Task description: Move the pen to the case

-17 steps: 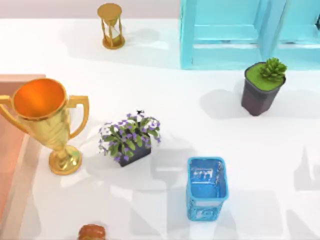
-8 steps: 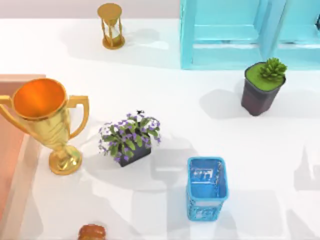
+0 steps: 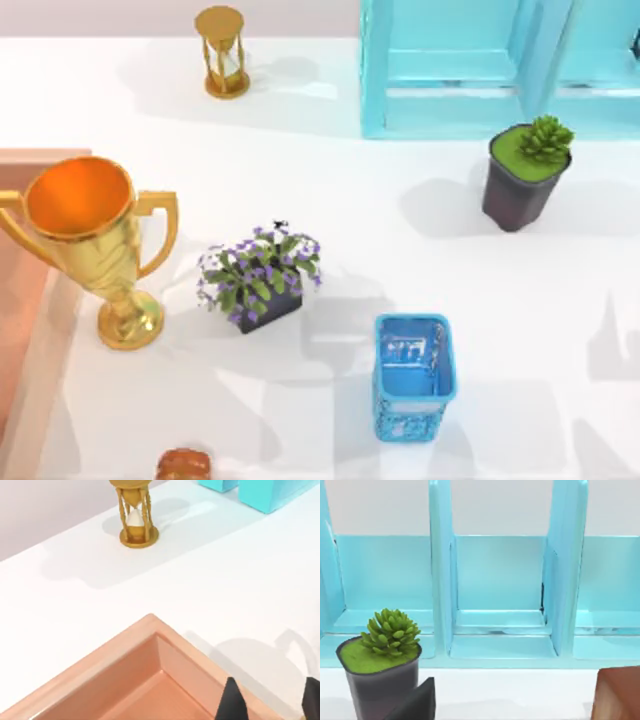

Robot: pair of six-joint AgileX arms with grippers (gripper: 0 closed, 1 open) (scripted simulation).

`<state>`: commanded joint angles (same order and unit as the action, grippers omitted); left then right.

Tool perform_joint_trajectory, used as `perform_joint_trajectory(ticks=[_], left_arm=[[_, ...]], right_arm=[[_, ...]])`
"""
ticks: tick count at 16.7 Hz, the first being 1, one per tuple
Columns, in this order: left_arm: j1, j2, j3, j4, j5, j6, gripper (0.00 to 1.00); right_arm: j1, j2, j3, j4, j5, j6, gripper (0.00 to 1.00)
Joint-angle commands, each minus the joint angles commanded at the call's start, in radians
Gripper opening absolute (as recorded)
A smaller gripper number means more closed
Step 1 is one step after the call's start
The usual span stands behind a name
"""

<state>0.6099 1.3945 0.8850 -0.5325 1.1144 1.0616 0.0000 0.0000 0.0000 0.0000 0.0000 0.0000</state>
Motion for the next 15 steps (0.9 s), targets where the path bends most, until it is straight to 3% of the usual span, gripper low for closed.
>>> perform_joint_trajectory(ticks=[7,15], left_arm=[[-0.044,0.014,-0.022,0.051,-0.006,-0.039,0.0],[-0.044,0.014,-0.022,0.051,-0.006,-0.039,0.6]], right_arm=[[0.0,0.0,0.0,0.0,0.0,0.0,1.0],[0.0,0.0,0.0,0.0,0.0,0.0,1.0]])
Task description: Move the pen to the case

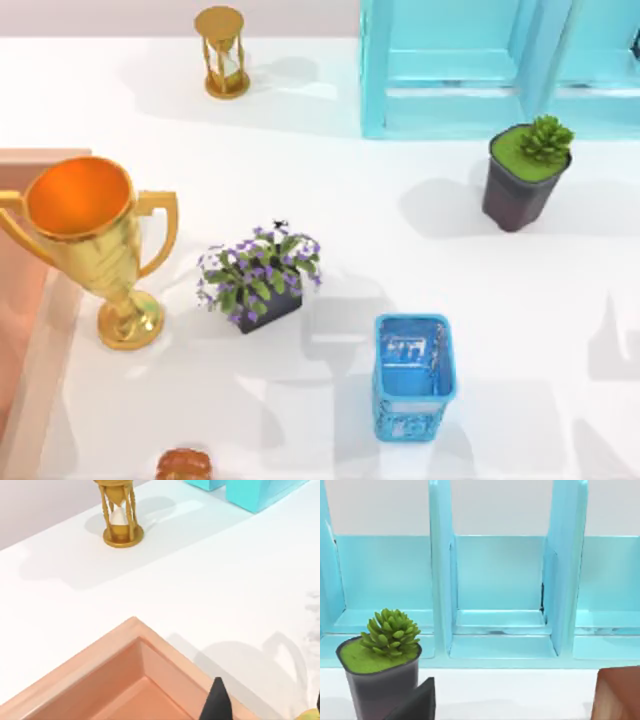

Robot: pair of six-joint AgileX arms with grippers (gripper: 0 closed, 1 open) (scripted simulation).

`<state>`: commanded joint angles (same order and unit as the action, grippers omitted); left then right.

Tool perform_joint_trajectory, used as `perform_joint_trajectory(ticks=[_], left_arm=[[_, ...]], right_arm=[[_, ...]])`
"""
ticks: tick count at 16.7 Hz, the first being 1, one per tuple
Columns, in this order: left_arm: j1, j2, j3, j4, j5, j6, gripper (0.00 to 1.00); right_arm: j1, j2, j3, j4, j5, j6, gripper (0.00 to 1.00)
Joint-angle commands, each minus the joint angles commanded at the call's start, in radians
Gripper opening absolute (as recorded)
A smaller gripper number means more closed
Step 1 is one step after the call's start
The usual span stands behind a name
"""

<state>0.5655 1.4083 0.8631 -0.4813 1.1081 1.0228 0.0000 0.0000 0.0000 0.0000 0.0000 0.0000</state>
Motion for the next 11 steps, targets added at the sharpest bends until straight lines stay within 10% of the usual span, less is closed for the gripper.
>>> perform_joint_trajectory(ticks=[5,11], left_arm=[[0.0,0.0,0.0,0.0,0.0,0.0,0.98],[0.0,0.0,0.0,0.0,0.0,0.0,1.0]], right_arm=[[0.0,0.0,0.0,0.0,0.0,0.0,1.0],[0.0,0.0,0.0,0.0,0.0,0.0,1.0]])
